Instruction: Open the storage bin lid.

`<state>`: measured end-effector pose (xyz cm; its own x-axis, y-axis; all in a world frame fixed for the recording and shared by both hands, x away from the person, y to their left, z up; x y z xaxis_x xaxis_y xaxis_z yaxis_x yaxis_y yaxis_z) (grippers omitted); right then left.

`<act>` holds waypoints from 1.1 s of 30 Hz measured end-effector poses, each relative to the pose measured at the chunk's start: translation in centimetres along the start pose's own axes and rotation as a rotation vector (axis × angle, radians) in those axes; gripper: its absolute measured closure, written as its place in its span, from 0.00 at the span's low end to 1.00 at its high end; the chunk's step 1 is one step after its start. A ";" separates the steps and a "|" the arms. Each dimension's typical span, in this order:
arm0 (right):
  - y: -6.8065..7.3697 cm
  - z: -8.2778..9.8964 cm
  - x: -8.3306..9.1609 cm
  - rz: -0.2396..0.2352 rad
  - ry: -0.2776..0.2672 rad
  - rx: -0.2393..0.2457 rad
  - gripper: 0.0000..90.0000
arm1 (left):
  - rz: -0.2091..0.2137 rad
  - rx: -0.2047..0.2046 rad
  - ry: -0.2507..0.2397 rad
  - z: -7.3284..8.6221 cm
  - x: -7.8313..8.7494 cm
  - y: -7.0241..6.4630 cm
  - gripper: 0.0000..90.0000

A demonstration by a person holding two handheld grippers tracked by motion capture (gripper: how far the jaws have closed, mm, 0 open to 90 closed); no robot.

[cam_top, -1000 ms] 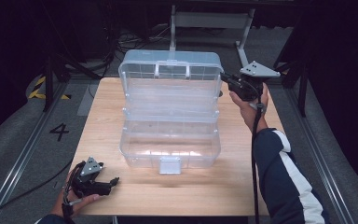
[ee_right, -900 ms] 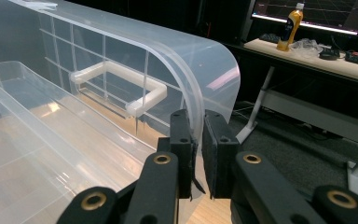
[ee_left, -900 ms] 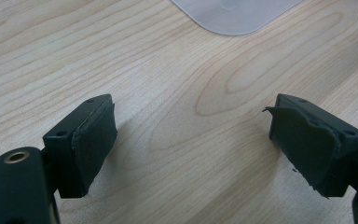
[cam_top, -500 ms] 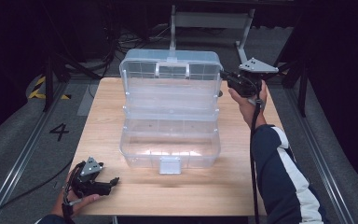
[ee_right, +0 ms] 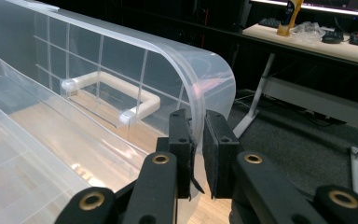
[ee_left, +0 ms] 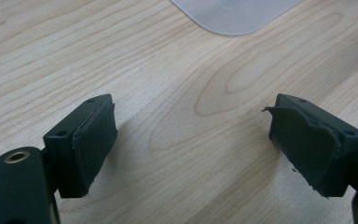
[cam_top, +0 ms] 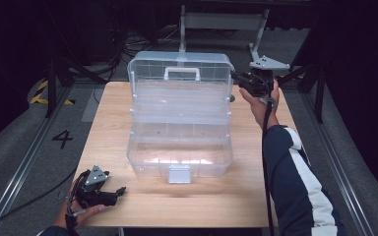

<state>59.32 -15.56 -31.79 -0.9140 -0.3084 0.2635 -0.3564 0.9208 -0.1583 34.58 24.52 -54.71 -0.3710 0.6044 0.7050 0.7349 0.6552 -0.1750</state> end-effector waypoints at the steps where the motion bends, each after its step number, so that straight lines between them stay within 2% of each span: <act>1: -0.1 0.0 -0.2 -0.001 0.005 -0.002 0.92 | 0.001 0.001 0.000 0.0 0.0 0.0 0.17; 5: -0.3 0.0 -0.9 -0.008 0.019 -0.014 0.92 | 0.002 0.000 0.000 0.0 0.0 0.0 0.17; 7: -0.4 0.0 -1.2 -0.003 0.021 -0.004 0.91 | 0.003 0.001 -0.001 0.0 0.0 0.0 0.17; 12: -0.6 0.2 -2.1 -0.006 0.032 -0.029 0.91 | 0.005 -0.005 0.001 0.0 0.0 0.0 0.17; 25: -1.1 0.8 -4.8 0.031 0.057 -0.055 0.91 | 0.007 -0.011 0.012 0.0 0.0 0.0 0.17; 33: -1.3 1.3 -6.1 0.032 0.079 -0.081 0.91 | 0.013 -0.002 0.008 0.0 0.0 -0.1 0.17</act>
<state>65.12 -15.18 -34.40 -0.9054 -0.2621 0.3341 -0.3078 0.9471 -0.0910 34.53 24.43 -54.69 -0.3566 0.6092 0.7083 0.7407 0.6464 -0.1830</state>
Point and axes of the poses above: each handheld gripper's, and its own axes: x roughly backward along the jaws, z roughly out of its underside, y roughly to its left, the point moved 9 cm from there along -x, roughly forward along the jaws, and after that the axes turned 14 degrees about z, right-handed, at the moved point
